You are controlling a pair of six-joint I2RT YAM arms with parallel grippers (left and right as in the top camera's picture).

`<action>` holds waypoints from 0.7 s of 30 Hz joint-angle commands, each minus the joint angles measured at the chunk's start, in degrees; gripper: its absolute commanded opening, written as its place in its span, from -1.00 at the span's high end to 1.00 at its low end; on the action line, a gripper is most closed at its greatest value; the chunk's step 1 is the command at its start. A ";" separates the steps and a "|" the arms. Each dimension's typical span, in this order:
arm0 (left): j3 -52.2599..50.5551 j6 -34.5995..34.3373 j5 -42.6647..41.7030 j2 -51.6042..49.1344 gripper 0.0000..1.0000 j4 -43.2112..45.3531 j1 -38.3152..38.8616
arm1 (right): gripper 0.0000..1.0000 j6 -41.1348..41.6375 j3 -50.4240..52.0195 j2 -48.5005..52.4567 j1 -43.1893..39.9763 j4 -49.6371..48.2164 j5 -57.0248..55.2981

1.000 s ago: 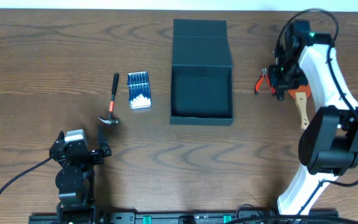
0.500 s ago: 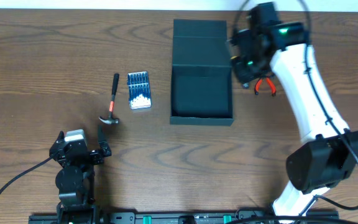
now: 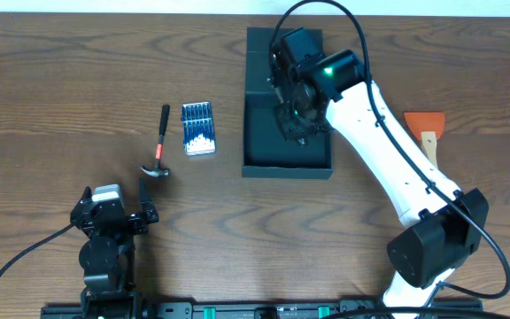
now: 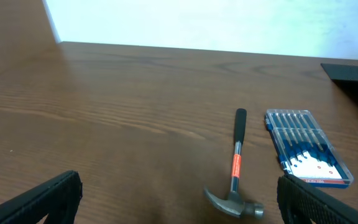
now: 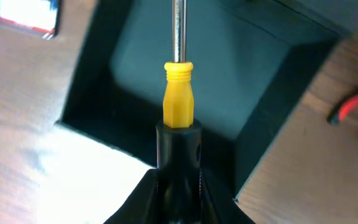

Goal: Pack container
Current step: 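Lift the screwdriver with the right gripper and carry it over the box, then lower the screwdriver into the box and open the right gripper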

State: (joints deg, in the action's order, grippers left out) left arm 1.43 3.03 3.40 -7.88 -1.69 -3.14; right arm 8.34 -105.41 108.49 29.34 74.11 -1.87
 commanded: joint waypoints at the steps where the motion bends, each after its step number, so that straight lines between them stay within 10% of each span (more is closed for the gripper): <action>1: -1.16 0.35 1.31 0.15 -0.97 -2.14 0.22 | 0.97 10.40 -0.28 -1.33 -0.39 0.02 -4.37; 21: -1.16 0.35 1.33 0.15 -0.96 -2.14 0.22 | 0.97 17.22 17.68 0.33 -2.45 -14.60 -5.44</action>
State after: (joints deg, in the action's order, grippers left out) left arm 1.43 3.03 3.40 -7.88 -1.69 -3.14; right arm 23.92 -89.06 108.71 28.08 60.42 -6.28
